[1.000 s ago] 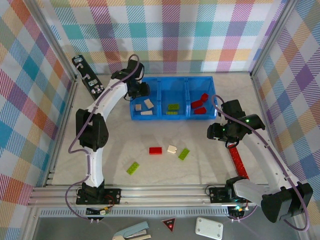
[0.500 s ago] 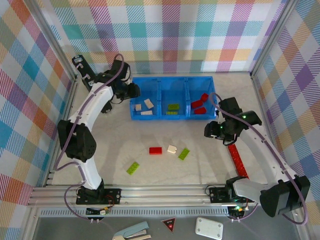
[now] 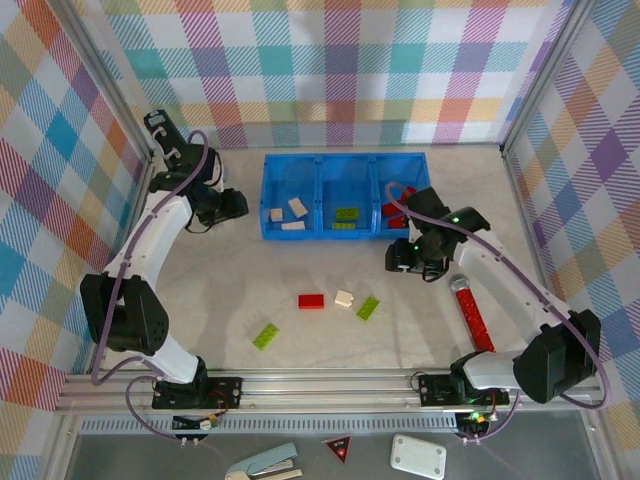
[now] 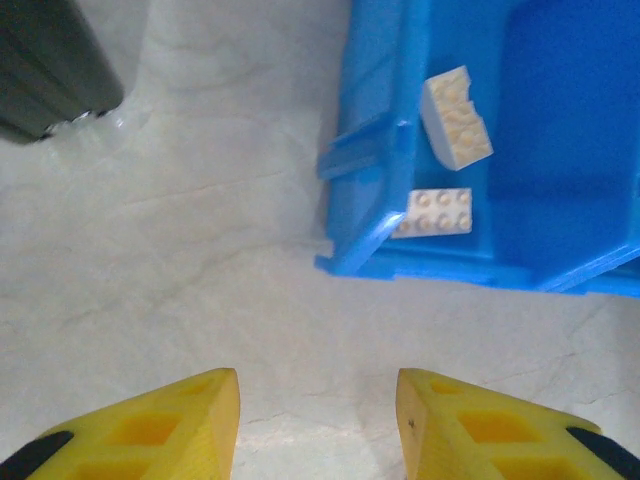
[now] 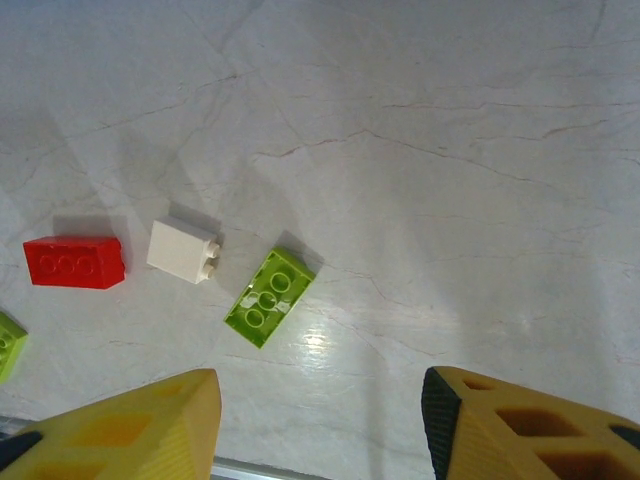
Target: Sort the legos into containers by color
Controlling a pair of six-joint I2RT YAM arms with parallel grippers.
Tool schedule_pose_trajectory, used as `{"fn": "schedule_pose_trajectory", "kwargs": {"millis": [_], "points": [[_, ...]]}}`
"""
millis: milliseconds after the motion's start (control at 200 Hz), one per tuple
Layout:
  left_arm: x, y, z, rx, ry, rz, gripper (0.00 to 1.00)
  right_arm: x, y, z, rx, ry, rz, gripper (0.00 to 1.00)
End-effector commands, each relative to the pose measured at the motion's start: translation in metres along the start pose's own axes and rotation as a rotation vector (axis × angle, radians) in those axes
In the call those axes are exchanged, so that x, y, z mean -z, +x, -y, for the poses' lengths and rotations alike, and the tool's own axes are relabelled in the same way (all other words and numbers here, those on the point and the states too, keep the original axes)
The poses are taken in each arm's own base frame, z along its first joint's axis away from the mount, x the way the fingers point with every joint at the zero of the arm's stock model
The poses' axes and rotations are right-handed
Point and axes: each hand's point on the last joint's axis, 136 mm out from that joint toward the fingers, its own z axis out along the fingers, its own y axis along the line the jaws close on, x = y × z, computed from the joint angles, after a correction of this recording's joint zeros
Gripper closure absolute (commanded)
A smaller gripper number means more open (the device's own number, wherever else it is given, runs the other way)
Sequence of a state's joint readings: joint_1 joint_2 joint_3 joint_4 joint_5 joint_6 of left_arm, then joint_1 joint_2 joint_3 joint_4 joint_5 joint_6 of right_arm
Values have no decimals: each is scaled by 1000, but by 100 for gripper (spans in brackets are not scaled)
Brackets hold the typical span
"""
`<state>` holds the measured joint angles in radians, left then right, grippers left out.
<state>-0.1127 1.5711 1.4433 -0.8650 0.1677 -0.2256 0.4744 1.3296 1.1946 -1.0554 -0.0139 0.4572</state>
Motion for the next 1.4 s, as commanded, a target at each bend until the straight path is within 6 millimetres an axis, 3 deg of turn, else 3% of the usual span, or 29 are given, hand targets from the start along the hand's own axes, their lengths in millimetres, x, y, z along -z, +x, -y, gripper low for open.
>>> {"fn": "schedule_pose_trajectory", "kwargs": {"millis": [0,270,665,925,1140,1395], "points": [[7,0,-2,-24,22,49,55,1,-8,-13,9,1,14,43],[2,6,-9,-43,9,77,55,-20,-9,-42,60,21,-24,43],[-5,10,-11,-59,17,73,55,-66,11,-80,170,103,-116,41],[-7,12,-10,-57,27,67,55,-90,18,-122,235,96,-134,41],[-7,12,-11,-55,21,64,55,-108,25,-161,200,120,-110,37],[-5,11,-13,-50,19,72,55,-121,31,-172,88,198,-32,25]]}}
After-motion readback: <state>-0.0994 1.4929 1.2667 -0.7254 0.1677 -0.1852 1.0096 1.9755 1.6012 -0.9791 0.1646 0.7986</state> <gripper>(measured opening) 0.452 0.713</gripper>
